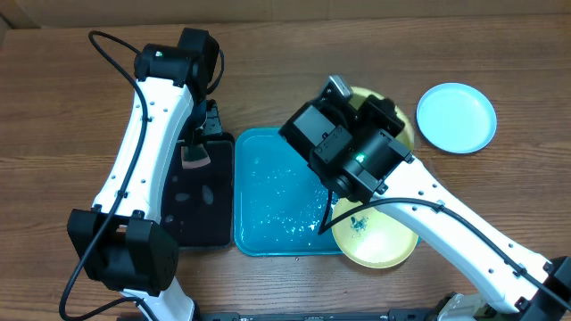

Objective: Clean dirty plates on tray and stack at the side
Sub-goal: 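Lift the yellow plate with the right gripper and carry it right, then set the yellow plate onto the white plate and open the right gripper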

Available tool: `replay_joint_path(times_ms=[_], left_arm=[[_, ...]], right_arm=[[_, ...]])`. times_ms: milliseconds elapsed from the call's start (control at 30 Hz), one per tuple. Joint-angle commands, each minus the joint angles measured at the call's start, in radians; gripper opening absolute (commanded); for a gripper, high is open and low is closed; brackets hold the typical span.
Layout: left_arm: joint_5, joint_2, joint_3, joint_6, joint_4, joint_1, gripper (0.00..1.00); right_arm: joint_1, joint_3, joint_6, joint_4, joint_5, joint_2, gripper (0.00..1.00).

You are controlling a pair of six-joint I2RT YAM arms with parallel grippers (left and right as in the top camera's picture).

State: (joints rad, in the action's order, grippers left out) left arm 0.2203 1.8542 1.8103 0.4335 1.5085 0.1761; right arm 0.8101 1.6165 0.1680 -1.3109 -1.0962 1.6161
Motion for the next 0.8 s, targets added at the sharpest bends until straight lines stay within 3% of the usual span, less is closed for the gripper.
replay_joint_path(times_ms=[0,100,200,400,767], left_arm=[[-0.004,0.006,-0.007,-0.019,-0.002,-0.004,0.04],[-0.004,0.006,-0.007,-0.019,0.001,-0.004,0.04],[-0.004,0.006,-0.007,-0.019,-0.002,-0.004,0.04],[-0.004,0.006,-0.007,-0.019,0.002,-0.004,0.04],[-0.004,0.006,-0.007,-0.019,0.002,-0.004,0.04]], right_arm=[[-0.031,0.021,-0.189,-0.05,0.171,0.001,0.04],[-0.031,0.018,-0.354,-0.097,0.227,0.002,0.04],[-0.103,0.017,-0.38,-0.049,0.5,0.006,0.04],[-0.318,-0.008,-0.598,0.095,0.954,0.017,0.04],[-0.895,-0.023,-0.613,0.177,1.276,0.151,0.04]])
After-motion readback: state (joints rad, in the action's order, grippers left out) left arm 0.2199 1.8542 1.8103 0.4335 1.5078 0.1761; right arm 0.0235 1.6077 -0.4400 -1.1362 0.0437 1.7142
